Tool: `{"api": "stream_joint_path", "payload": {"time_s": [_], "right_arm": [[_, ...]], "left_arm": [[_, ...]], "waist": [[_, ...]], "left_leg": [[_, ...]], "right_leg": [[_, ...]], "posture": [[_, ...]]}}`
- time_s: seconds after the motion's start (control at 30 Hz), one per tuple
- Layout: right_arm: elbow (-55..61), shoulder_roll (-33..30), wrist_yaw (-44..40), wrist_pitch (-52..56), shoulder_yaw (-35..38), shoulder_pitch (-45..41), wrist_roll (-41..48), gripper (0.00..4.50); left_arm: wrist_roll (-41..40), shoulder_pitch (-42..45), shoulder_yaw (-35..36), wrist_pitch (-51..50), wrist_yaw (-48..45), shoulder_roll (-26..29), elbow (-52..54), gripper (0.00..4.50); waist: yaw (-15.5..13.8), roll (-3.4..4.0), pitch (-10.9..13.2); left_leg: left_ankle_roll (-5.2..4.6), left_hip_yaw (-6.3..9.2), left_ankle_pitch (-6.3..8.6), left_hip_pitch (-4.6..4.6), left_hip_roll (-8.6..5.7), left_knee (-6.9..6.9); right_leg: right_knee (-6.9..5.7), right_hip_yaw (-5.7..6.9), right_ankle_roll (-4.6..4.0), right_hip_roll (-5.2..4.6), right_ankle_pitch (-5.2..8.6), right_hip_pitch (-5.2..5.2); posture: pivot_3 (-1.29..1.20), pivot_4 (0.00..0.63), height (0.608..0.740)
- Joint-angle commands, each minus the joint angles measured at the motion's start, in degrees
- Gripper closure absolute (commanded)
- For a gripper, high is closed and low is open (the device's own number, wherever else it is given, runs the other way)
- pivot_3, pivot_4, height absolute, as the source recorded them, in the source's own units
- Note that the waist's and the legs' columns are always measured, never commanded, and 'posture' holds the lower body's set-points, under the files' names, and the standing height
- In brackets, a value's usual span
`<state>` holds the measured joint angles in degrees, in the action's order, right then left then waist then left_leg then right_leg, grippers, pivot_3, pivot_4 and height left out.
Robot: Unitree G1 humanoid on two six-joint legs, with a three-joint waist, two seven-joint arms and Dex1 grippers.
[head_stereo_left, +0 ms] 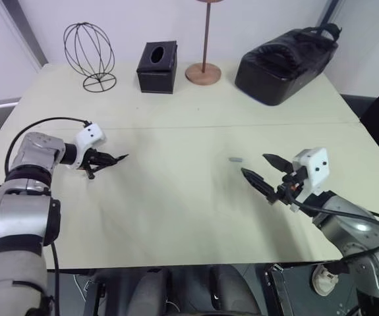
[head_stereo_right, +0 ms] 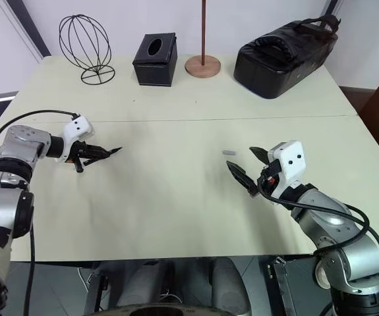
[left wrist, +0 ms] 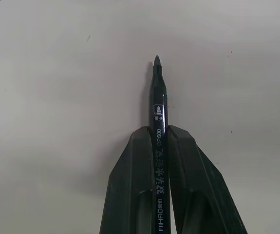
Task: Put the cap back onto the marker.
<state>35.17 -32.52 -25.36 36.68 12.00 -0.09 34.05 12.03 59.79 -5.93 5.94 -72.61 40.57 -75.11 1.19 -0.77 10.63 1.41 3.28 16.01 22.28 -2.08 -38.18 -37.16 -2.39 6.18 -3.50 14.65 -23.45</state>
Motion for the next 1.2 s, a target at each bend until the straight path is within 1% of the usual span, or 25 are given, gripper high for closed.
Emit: {"api": "stream_joint_path", "payload": {"time_s": [0.03,0.1,0.17,0.23,0.33,0.47,0.5,0.53,0.63,0.7,0.8,0.93,1.2], "right_arm": [[-3.39,-0.14,-0.93,-3.92,1.35,-2.42,-1.93,0.61],[-9.70,-1.36,-3.70,-8.63,1.49,-4.44,-4.79,0.61],[-16.70,-2.92,-7.66,-14.38,-0.08,-6.35,-8.41,0.61],[-22.23,-3.68,-11.23,-18.42,-1.95,-8.28,-10.55,0.61],[-29.46,-4.00,-16.10,-22.15,-4.23,-12.03,-12.29,0.61],[-38.63,-4.95,-22.08,-26.51,-6.03,-16.70,-14.16,0.61],[-41.45,-5.15,-23.52,-27.88,-6.34,-17.92,-14.69,0.61],[-44.46,-5.37,-24.94,-29.31,-6.72,-19.23,-15.33,0.61],[-53.23,-5.11,-28.52,-33.76,-8.19,-23.90,-17.51,0.61],[-57.73,-4.41,-30.42,-36.28,-9.02,-26.55,-18.56,0.61],[-62.50,-3.14,-31.98,-39.04,-9.94,-29.33,-19.63,0.61],[-67.64,-1.39,-33.42,-41.71,-10.66,-32.08,-20.77,0.61],[-77.38,1.09,-36.07,-45.87,-11.83,-35.70,-23.14,0.61]], "left_arm": [[0.90,-1.19,-0.55,1.60,-1.11,0.72,-0.84,4.49],[-2.81,0.73,2.32,4.68,-2.13,-1.58,1.02,4.49],[-6.79,2.03,4.92,5.53,-5.31,-4.15,3.39,4.49],[-10.15,2.02,6.95,3.84,-8.95,-6.23,5.77,4.49],[-14.76,-0.54,8.83,-0.67,-12.89,-9.03,12.05,4.49],[-20.31,-9.97,8.98,-6.90,-13.15,-11.33,29.45,4.49],[-22.14,-13.13,9.14,-9.50,-12.00,-11.99,35.95,4.49],[-24.10,-16.79,9.22,-12.88,-10.24,-12.86,43.48,4.49],[-28.65,-25.66,9.13,-20.53,-4.03,-15.21,61.57,4.49],[-30.08,-29.21,9.13,-23.13,0.44,-16.68,68.54,4.49],[-31.48,-31.92,8.91,-25.78,5.12,-17.90,73.13,4.49],[-32.88,-34.36,8.01,-27.88,8.06,-17.57,76.06,4.49],[-36.43,-38.57,7.86,-31.91,9.74,-14.18,80.90,4.49]], "waist": [[0.00,0.00,0.00],[-0.16,-0.02,0.01],[-0.84,-0.05,0.03],[-1.39,-0.11,0.06],[-1.13,-0.14,0.08],[0.17,-0.07,0.07],[0.57,-0.07,0.08],[1.09,-0.06,0.08],[1.34,-0.05,0.11],[1.21,-0.05,0.12],[0.96,-0.04,0.11],[0.86,-0.02,0.11],[0.90,0.00,0.11]], "left_leg": [[0.00,0.00,0.00,0.00,0.00,0.00],[0.00,-0.01,0.00,0.00,-0.01,-0.01],[0.00,-0.02,0.00,0.03,-0.02,-0.02],[0.00,0.00,-0.01,0.15,-0.04,-0.09],[0.00,-0.01,0.00,0.17,-0.06,-0.10],[-0.01,-0.05,0.00,0.15,0.01,-0.03],[0.00,-0.05,0.00,0.14,0.04,-0.02],[0.00,-0.04,0.00,0.15,0.07,0.00],[0.00,-0.01,0.00,0.17,0.10,0.02],[0.00,-0.03,0.00,0.16,0.08,0.01],[0.01,0.01,-0.01,0.14,0.08,0.01],[0.03,0.01,-0.02,0.12,0.06,0.01],[0.05,0.00,-0.02,0.12,0.04,0.03]], "right_leg": [[0.00,0.00,0.00,0.00,0.00,0.00],[0.00,0.00,0.00,0.00,0.00,0.00],[0.01,0.00,0.00,-0.04,0.00,0.00],[0.04,0.10,0.01,-0.10,0.00,-0.01],[0.07,0.07,0.01,-0.09,-0.01,-0.03],[0.06,-0.04,0.01,-0.07,0.00,-0.11],[0.04,-0.06,0.00,-0.06,0.00,-0.12],[0.04,-0.07,0.00,-0.03,0.00,-0.16],[0.04,-0.08,0.00,-0.06,0.00,-0.19],[0.02,-0.11,0.00,-0.10,0.00,-0.18],[0.00,-0.08,0.00,-0.10,-0.01,-0.16],[0.02,-0.08,-0.01,-0.11,-0.01,-0.14],[0.06,-0.08,-0.01,-0.13,-0.01,-0.14]], "posture": [[0.00,0.150,0.740],[0.00,0.150,0.740],[0.00,0.150,0.740],[0.00,0.150,0.740],[0.00,0.150,0.740],[0.00,0.150,0.740],[0.00,0.150,0.740],[0.00,0.150,0.740],[0.00,0.150,0.740],[0.00,0.150,0.740],[0.00,0.150,0.740],[0.00,0.150,0.740],[0.00,0.150,0.740]]}}
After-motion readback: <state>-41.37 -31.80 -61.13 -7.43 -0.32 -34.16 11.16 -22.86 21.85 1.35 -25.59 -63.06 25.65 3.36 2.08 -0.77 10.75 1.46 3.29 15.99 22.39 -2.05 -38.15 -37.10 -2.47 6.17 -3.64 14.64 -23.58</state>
